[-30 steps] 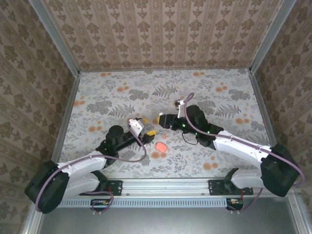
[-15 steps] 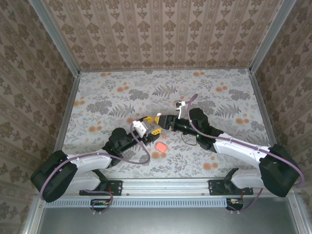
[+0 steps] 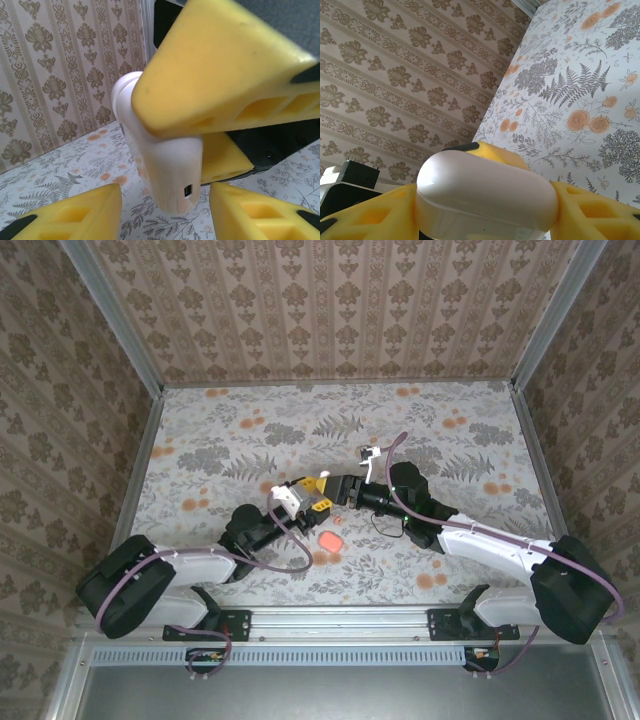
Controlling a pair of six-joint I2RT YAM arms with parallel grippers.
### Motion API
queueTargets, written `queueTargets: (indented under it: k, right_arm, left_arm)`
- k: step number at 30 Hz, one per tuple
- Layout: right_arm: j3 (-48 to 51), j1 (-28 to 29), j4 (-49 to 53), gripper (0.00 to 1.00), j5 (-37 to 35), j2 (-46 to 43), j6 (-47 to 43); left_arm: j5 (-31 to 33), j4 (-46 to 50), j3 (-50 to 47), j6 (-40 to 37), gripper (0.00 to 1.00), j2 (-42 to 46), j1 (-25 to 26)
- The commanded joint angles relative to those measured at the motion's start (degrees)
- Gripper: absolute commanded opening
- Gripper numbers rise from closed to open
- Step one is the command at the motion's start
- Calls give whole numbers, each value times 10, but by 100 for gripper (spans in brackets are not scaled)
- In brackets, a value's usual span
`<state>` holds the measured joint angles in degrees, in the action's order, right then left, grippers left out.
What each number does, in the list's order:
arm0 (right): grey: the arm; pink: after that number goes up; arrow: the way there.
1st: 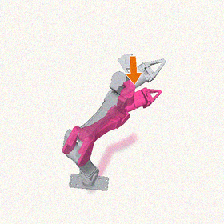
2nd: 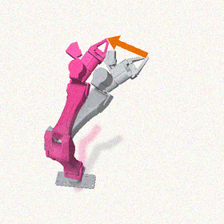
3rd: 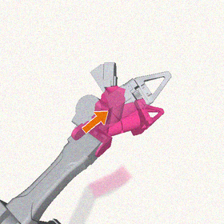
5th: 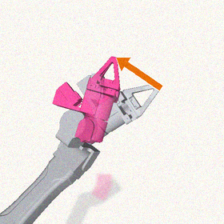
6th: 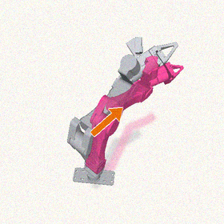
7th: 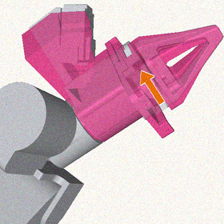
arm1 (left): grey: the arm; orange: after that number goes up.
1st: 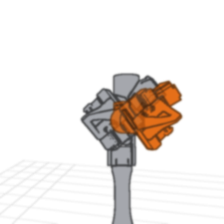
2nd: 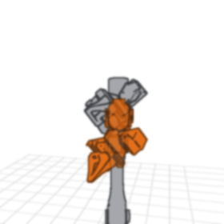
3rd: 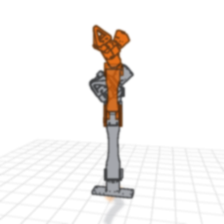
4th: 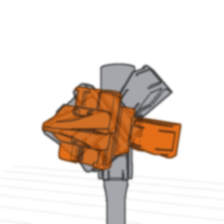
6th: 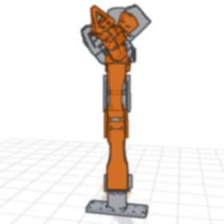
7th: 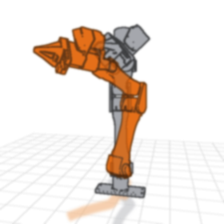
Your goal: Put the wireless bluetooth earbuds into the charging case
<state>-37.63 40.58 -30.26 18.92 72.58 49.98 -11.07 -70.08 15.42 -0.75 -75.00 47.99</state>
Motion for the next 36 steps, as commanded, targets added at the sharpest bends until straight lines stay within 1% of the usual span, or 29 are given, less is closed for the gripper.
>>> queueTargets:
  k: [1,4,13,19,24,33,36]
  right_arm:
    - [10,5,-28,58,15,-5,10]
    - [9,5,-27,59,17,-4,9]
    - [10,8,-31,59,22,2,9]
    - [9,10,-33,59,24,6,9]
    - [12,11,-33,59,24,7,7]
    - [15,12,-29,59,19,2,-3]
    - [17,12,-31,62,14,-2,-8]
  left_arm:
    - [9,-34,19,21,50,3,5]
    - [16,-34,20,28,50,10,6]
    - [25,-32,20,32,39,22,8]
    - [33,-31,20,38,38,26,9]
    - [37,-26,21,43,35,31,10]
    - [48,84,35,45,30,91,9]
    - [51,111,35,44,26,110,7]
